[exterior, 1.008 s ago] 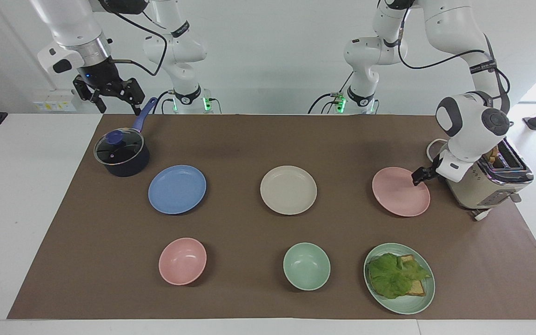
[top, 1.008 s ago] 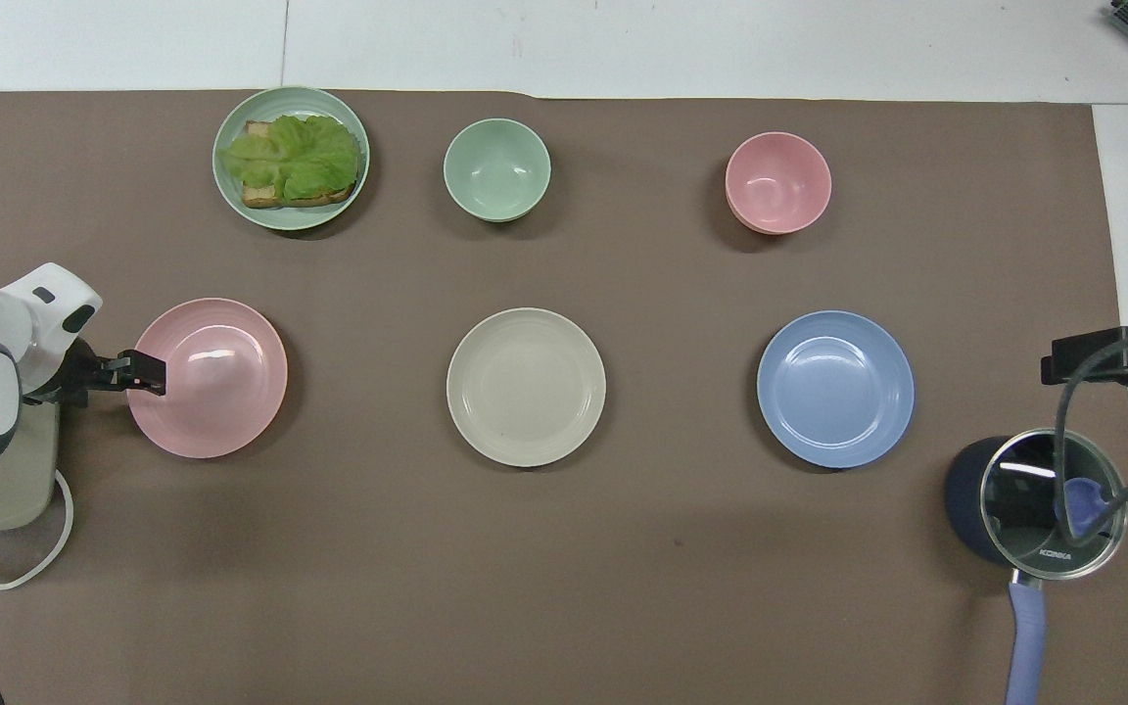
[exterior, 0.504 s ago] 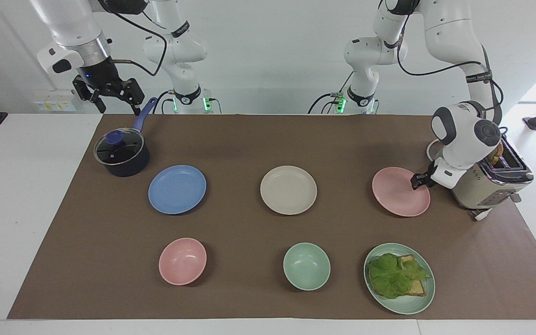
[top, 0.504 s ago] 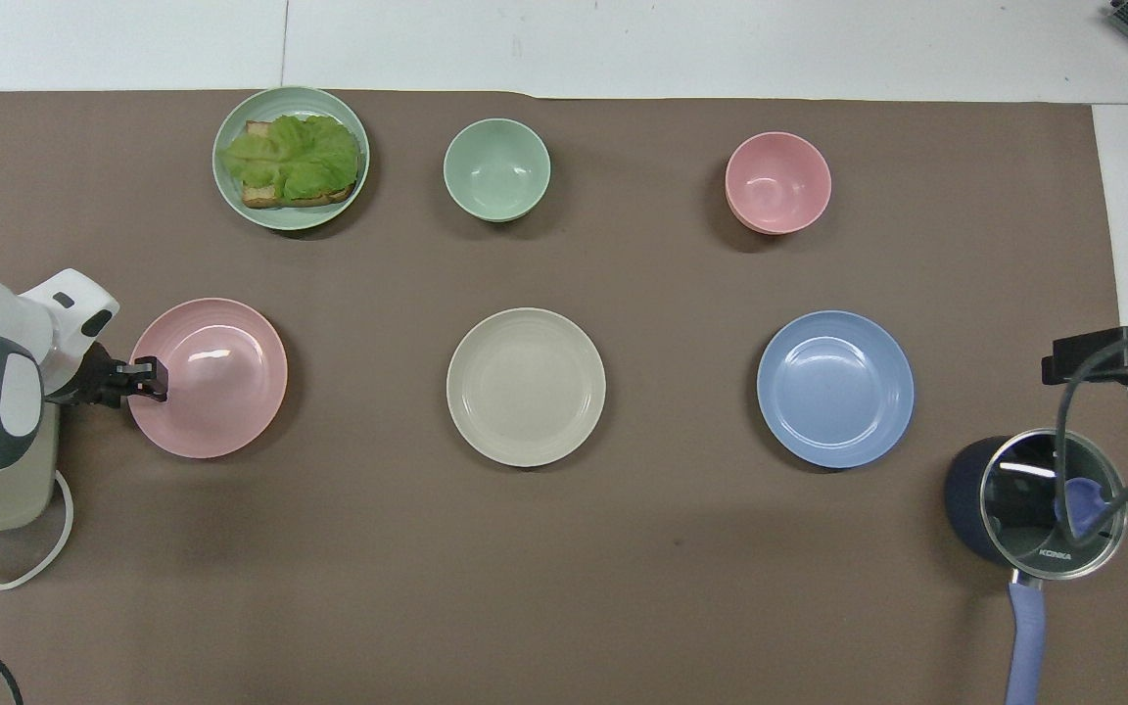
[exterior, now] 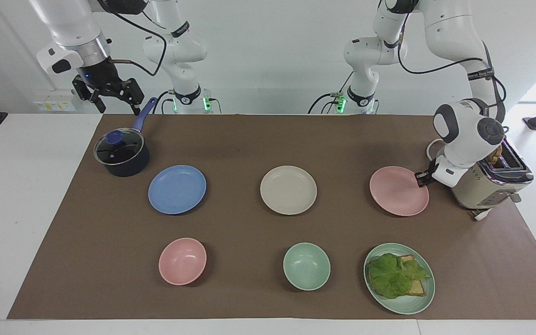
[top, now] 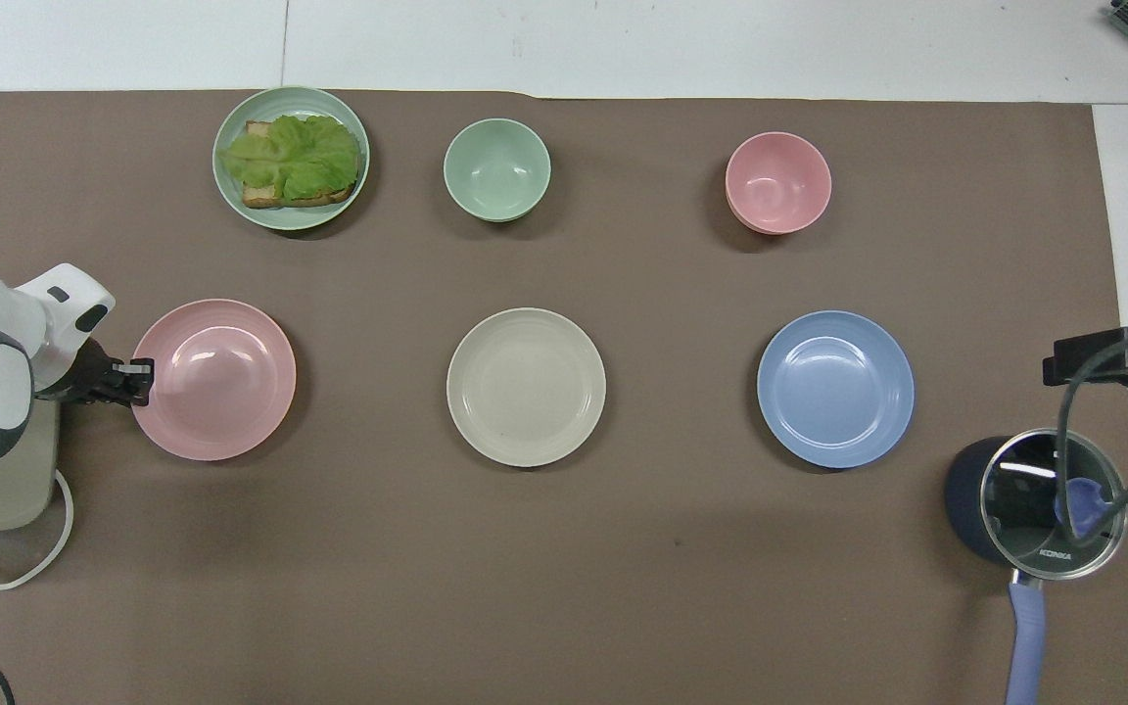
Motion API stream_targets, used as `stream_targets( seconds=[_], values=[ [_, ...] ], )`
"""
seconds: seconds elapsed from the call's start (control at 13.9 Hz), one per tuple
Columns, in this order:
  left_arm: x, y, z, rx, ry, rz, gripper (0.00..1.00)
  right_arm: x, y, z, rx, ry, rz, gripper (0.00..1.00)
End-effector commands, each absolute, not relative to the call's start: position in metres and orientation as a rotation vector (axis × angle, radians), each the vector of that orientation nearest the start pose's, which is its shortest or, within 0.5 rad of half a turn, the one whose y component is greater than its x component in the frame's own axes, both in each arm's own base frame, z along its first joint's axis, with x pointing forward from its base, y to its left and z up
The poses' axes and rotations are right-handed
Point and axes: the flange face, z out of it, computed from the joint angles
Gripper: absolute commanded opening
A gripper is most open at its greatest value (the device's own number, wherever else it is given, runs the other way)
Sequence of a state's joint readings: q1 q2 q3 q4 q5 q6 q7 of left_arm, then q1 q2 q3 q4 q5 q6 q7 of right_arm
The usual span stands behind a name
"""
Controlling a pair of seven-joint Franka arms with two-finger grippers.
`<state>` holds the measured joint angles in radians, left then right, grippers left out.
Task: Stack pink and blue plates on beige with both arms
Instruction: 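Reach the left gripper to the pink plate's near rim and grasp it, then carry the pink plate with the left gripper onto the beige plate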
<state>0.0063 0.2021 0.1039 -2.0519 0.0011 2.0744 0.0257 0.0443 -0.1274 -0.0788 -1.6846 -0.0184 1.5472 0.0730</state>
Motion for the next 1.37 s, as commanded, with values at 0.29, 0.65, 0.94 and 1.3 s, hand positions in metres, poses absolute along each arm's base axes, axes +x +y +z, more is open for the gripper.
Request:
stream_targets(
  seconds=[0.29, 0.65, 0.94, 1.3],
  values=[
    [0.569, 0.028, 0.390, -3.165, -0.086, 0.437, 0.00, 0.509, -0.027, 0.638, -3.124, 0.164, 0.032, 1.00],
    [0.570, -0.034, 0.427, -3.239, -0.104, 0.433, 0.00, 0.510, -0.027, 0.637, -3.124, 0.164, 0.032, 1.00],
    [0.567, -0.100, 0.426, -3.286, -0.113, 0.392, 0.00, 0.508, -0.030, 0.635, -3.123, 0.174, 0.039, 1.00],
    [0.553, -0.177, 0.428, -3.355, -0.119, 0.326, 0.00, 0.508, -0.031, 0.635, -3.123, 0.176, 0.039, 1.00]
  ],
)
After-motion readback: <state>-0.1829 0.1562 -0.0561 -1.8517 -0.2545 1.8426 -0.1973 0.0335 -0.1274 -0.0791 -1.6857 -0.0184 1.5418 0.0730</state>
